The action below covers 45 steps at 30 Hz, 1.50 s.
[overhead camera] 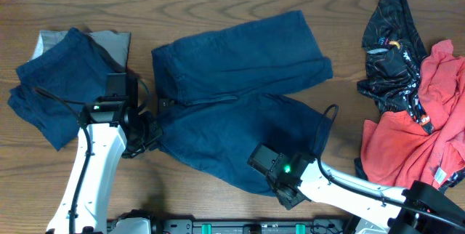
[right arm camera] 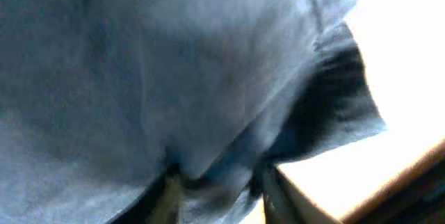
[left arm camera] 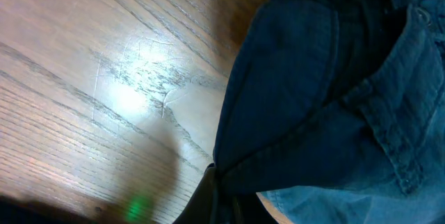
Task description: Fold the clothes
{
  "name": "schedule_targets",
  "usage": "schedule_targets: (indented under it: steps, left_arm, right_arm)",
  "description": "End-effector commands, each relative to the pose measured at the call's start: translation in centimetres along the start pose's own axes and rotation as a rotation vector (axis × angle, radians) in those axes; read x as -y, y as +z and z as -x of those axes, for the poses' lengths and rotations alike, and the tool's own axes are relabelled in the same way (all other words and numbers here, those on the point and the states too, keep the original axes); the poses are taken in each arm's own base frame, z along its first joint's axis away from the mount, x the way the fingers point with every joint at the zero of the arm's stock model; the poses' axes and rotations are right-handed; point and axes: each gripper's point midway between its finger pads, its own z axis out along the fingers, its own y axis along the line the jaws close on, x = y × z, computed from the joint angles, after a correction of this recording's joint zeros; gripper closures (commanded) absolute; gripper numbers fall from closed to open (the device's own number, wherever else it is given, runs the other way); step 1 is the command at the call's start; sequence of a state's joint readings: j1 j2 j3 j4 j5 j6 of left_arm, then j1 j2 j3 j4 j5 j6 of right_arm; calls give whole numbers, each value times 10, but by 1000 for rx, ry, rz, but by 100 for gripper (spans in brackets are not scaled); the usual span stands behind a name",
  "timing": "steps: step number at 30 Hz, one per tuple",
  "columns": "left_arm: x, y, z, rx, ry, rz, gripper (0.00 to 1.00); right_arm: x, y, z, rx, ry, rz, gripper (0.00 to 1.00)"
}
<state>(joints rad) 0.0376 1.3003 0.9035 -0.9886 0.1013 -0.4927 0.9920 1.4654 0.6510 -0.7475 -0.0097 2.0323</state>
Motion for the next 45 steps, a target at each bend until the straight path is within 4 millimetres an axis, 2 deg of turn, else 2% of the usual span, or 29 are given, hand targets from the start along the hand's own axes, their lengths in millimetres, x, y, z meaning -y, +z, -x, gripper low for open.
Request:
schedule_targets:
  steps: [1,3,5,9,12,14,18,24,29,33,36,38,42,45]
  left_arm:
    - [-4,2,-1,-7,9,15,94]
    - [-4,2,-3,-13,9,17,94]
    - [-4,2,-7,-33,18,10,94]
    - [13,-1,-24,-115,103,-101,94]
    - [17,-8,-37,-160,128,-144,94]
    - [14,-14,-43,-163,128,-146,94]
    - [8,-33,-57,-146,140,-165,94]
    - [32,-76,-92,-135,200,-429,94]
    - [38,-101,-117,-98,252,-558,94]
    - [41,-110,-113,-13,284,-597,94]
    - [49,-113,-101,38,300,-621,94]
    - [53,-112,-88,70,272,-614,94]
    - [43,-99,-54,144,128,-487,94]
    - [32,-87,-30,193,5,-380,94]
  right_arm:
    - [0,3,21,110,-11,25,83]
    - [-5,1,27,133,-53,37,99]
    - [-12,-3,33,148,-124,55,99]
    - [-32,-25,50,186,-327,112,99]
    - [-31,-52,72,201,-352,115,99]
    - [-26,-73,89,224,-335,124,99]
    - [-28,-121,117,283,-411,212,99]
    - [-20,-177,135,335,-470,317,99]
    - [-24,-215,139,385,-587,362,99]
    - [-47,-239,141,455,-735,397,99]
    - [-74,-249,148,511,-809,413,98]
    - [-100,-251,154,552,-862,423,97]
    - [-143,-241,169,591,-890,421,97]
    - [-176,-224,186,606,-852,425,98]
